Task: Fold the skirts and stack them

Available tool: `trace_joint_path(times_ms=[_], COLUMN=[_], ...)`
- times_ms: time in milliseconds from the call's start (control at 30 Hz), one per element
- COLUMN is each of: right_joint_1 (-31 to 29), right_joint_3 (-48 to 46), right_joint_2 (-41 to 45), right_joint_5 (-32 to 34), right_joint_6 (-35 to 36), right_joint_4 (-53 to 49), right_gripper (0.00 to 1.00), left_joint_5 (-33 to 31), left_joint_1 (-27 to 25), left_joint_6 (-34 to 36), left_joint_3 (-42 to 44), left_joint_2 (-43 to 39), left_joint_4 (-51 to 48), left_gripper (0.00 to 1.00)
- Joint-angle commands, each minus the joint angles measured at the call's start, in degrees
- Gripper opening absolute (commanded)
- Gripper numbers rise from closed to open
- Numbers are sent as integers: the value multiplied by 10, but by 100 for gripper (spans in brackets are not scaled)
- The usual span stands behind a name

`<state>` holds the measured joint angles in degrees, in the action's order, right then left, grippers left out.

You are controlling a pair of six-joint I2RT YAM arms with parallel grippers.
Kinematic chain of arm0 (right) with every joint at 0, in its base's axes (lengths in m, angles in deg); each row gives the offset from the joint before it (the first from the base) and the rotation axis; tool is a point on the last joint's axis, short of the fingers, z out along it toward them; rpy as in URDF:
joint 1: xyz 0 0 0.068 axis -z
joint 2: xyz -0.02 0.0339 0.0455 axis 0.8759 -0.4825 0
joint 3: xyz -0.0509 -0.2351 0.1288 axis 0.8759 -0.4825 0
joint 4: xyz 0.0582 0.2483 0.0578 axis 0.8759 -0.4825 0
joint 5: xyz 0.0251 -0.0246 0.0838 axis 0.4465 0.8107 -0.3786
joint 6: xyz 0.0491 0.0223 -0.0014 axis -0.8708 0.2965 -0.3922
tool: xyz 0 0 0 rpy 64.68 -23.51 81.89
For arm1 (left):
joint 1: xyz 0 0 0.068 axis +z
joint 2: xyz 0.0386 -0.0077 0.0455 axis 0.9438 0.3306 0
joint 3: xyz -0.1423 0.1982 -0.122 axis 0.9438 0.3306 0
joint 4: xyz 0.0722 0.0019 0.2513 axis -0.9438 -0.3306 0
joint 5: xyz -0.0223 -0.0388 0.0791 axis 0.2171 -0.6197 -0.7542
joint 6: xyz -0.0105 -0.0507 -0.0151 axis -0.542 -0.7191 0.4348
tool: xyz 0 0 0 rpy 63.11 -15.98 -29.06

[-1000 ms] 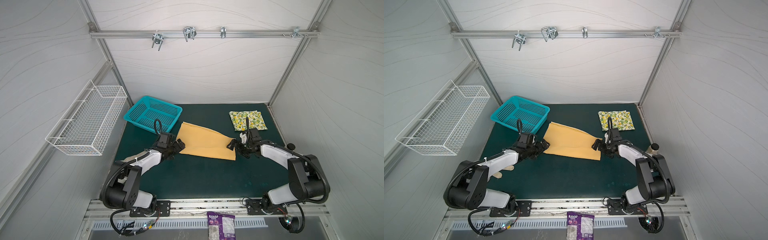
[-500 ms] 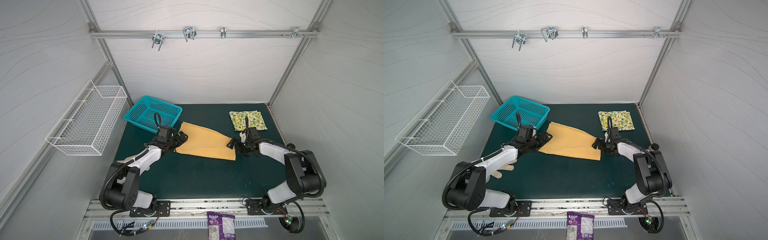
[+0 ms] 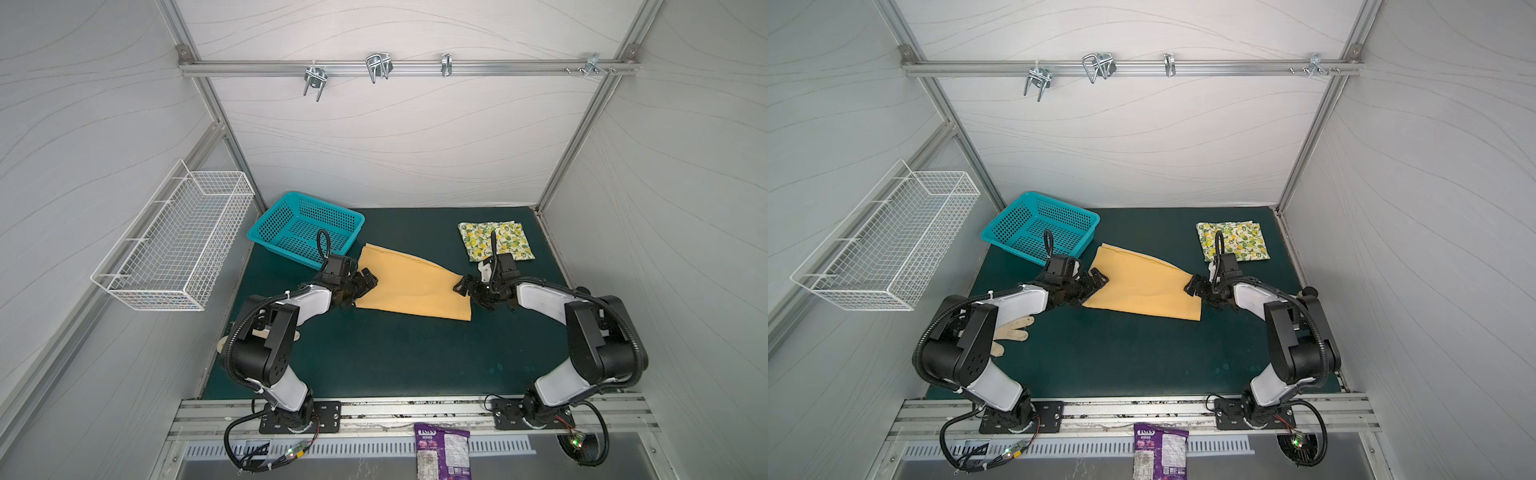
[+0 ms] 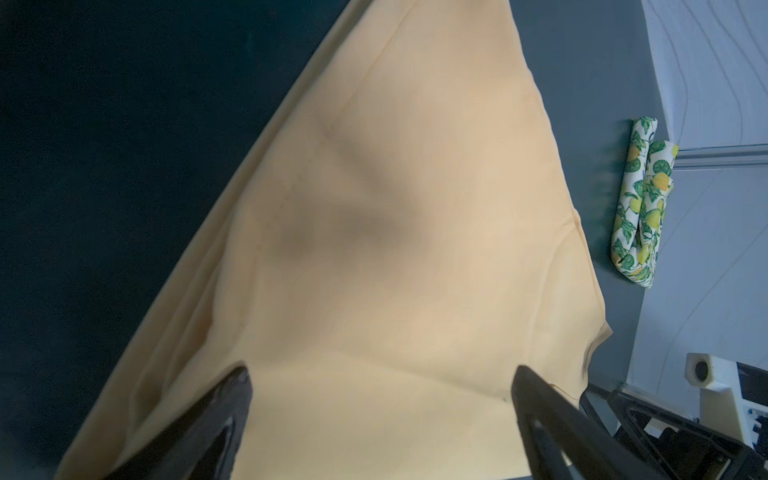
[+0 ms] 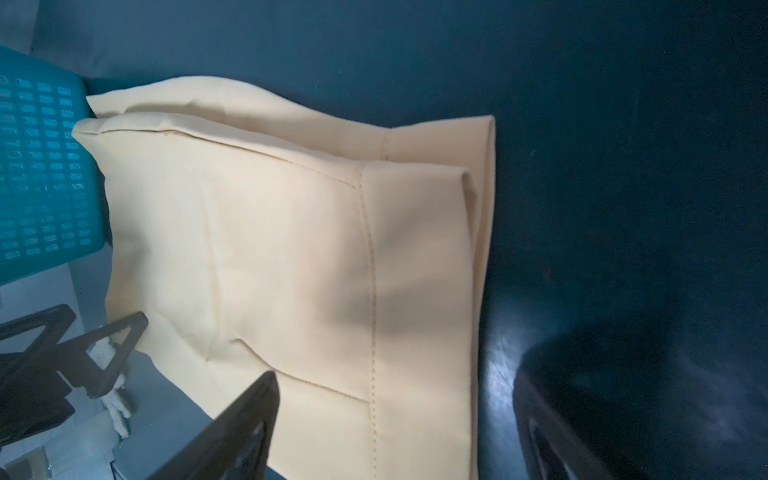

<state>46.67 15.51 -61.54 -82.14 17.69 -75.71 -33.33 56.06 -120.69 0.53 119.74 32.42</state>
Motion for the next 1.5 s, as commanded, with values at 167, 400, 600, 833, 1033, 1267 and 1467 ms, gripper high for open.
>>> trace_joint_path(times_ms=[167, 400, 600, 833, 1033, 1267, 1467], right_joint_1=[1, 2, 3, 11, 12, 16, 17], right_joint_3=[-18, -28, -33, -10, 30, 68, 50], right_joint_2=[-44, -67, -65, -48, -7, 21, 70], right_joint_5=[-12, -10, -2, 1, 44, 84, 95], right_joint_6=[-20, -28, -40, -19, 36, 94, 110], right_joint_4=[15, 31, 37, 5, -79, -159, -191], right_gripper=[73, 59, 28, 2, 0, 0, 0], left_joint_5=[-10, -11, -12, -10, 1, -12, -52], left_joint_1=[3, 3, 3, 3, 1, -53, -156], left_joint_6=[4, 8, 9, 9, -9, -34, -80], left_joint_3=[9, 4, 5, 8, 48, 114, 155], left_joint_2=[17, 17, 20, 18, -5, -54, -111], left_joint_4=[-12, -21, -21, -19, 13, 44, 51], left_gripper=[98, 98, 98, 98, 98, 98, 98])
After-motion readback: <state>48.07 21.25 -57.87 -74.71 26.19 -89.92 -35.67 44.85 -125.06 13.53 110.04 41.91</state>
